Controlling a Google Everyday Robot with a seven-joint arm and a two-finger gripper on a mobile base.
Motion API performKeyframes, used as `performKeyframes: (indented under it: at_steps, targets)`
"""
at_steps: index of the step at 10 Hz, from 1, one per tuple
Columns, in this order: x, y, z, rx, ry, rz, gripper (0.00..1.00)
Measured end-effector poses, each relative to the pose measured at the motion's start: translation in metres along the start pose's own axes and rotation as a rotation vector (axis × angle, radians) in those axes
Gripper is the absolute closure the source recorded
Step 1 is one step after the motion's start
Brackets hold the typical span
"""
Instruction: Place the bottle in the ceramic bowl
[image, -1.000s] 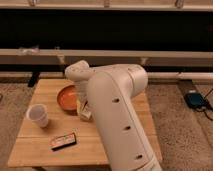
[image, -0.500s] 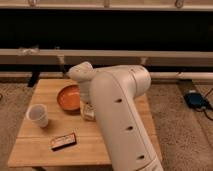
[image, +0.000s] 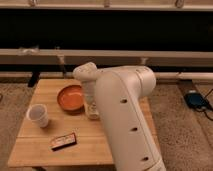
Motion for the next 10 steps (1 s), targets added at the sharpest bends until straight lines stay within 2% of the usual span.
performKeyframes:
  at_steps: [2, 4, 7, 10]
  targets:
    - [-0.013, 0.019, -0.003, 0.007, 0.01, 0.048, 1.0]
    - [-0.022, 0.04, -0.02, -0.006, 0.043, 0.087, 1.0]
    - [-0.029, 0.05, -0.069, -0.061, 0.129, 0.089, 1.0]
    - [-0.03, 0.048, -0.102, -0.094, 0.213, 0.069, 1.0]
